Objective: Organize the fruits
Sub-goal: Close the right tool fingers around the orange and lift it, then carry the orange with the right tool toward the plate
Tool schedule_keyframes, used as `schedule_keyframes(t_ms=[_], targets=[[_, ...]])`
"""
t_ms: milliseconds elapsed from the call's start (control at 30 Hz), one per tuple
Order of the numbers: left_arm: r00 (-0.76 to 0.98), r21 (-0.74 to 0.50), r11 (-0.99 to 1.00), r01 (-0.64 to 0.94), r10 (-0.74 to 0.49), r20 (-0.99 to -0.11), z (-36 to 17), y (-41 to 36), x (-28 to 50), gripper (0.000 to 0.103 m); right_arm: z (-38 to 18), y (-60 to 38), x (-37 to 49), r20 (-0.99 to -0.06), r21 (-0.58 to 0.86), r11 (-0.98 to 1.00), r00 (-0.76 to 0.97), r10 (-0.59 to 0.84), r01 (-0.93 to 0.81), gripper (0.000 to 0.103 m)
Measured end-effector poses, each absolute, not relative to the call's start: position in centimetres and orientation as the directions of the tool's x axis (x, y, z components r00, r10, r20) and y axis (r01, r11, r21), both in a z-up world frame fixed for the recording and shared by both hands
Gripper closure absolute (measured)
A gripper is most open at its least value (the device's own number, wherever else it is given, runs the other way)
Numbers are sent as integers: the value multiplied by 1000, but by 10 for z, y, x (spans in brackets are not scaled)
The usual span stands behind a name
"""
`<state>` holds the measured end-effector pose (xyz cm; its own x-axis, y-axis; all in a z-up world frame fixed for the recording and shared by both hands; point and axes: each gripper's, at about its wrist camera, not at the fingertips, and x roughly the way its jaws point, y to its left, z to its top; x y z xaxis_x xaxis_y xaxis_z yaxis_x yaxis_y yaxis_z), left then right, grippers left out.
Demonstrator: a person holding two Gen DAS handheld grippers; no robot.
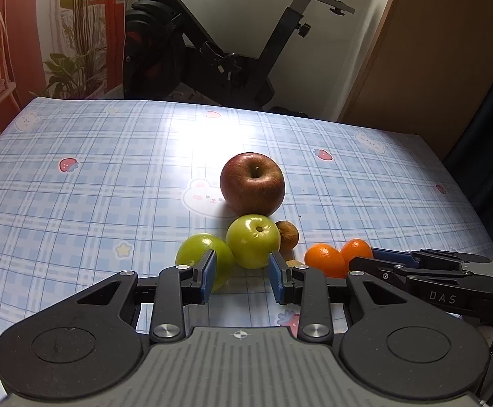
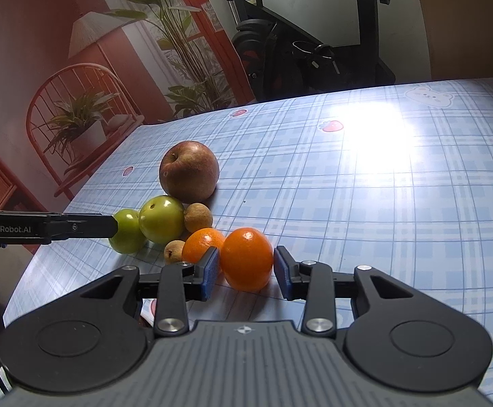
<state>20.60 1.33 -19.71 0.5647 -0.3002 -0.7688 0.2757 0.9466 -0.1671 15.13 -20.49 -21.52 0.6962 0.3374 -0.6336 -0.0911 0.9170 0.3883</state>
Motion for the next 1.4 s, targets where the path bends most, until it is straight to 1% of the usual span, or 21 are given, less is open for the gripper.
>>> schedule_keyframes(t_ms=[200,367,467,567,667,700,767,1000,1200,1400], targets=[[551,-155,932,327,-322,-770,-197,0,205,68,-212,-210,141,-625,364,926,712,320,-96,66],[512,-131,897,421,-354,-783,-202,-31,206,68,-208,-220,130,-628,344,935,720,295,-84,66],[487,-120,887,447,-353,-799,-210,-47,211,67,-209,-228,122,-627,348,935,725,284,-66,66],[482,-93,891,443,-325,-814,-217,-57,216,67,-209,-235,115,-626,354,934,729,275,-48,66],[461,-97,898,428,-310,-832,-224,-61,222,67,-210,-240,110,-626,361,932,732,270,-34,66],[453,-108,898,427,-316,-833,-226,-61,223,65,-211,-241,110,-626,365,931,732,270,-31,66],[439,-125,897,423,-324,-838,-229,-62,225,65,-212,-242,109,-625,370,928,732,272,-29,66],[426,-109,897,429,-308,-851,-233,-70,231,65,-214,-245,108,-619,379,925,735,278,-31,66],[429,-131,892,432,-331,-840,-232,-64,227,65,-211,-243,110,-631,363,931,724,277,-39,66],[448,-125,877,464,-354,-821,-219,-65,216,65,-207,-235,111,-628,363,930,725,281,-46,66]])
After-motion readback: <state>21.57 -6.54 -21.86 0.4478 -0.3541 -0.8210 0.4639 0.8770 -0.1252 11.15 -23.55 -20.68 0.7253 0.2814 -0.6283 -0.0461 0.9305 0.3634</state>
